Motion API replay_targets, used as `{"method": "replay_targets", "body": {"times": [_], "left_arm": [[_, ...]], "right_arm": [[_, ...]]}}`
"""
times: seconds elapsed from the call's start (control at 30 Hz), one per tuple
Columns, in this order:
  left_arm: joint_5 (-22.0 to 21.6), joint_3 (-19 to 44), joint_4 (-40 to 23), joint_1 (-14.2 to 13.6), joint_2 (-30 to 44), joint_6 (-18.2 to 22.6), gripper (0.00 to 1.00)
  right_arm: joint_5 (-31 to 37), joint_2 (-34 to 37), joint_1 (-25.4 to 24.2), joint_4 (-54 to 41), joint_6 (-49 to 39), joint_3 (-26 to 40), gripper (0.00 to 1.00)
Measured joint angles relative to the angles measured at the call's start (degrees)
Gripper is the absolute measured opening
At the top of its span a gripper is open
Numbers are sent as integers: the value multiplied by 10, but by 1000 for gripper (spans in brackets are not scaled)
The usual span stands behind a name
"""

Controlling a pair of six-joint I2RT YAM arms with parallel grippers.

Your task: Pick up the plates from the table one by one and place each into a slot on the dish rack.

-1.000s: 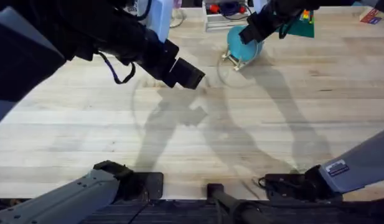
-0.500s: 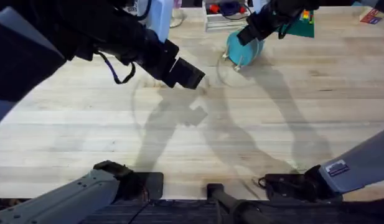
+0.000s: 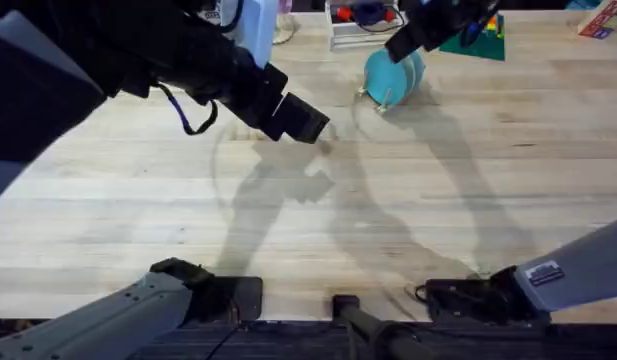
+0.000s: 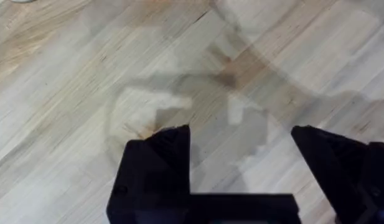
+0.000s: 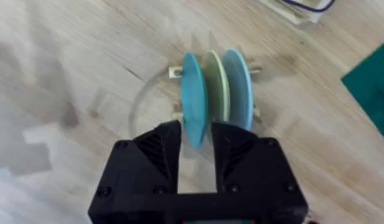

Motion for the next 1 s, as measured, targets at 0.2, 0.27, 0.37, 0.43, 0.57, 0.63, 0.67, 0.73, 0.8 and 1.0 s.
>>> {"method": "replay_targets", "body": {"times": [0.2, 0.27, 0.37, 0.43, 0.57, 0.63, 0.67, 0.73, 0.8, 1.0], "left_arm": [[0, 0, 0, 0, 0, 0, 993], [0, 0, 0, 0, 0, 0, 993], [0, 0, 0, 0, 0, 0, 993], [0, 0, 0, 0, 0, 0, 992], [0, 0, 0, 0, 0, 0, 994], [0, 0, 0, 0, 0, 0, 994], [0, 0, 0, 0, 0, 0, 994], [0, 0, 0, 0, 0, 0, 994], [0, 0, 0, 0, 0, 0, 994], [0, 0, 0, 0, 0, 0, 993]], "right_arm": [[32, -48, 0, -71, 8, 32, 671], [39, -63, 0, -85, 8, 34, 938], [49, -132, 7, -142, 8, 34, 993], [49, -155, 8, -165, 8, 34, 994], [43, -201, 8, -176, 9, 25, 995], [34, -230, 8, -172, 9, 2, 995], [30, -243, 8, -170, 10, -11, 995], [21, -272, 9, -167, 15, -47, 995], [12, -297, 10, -166, 22, -84, 995], [-15, -347, 29, -169, 36, -173, 995]]}}
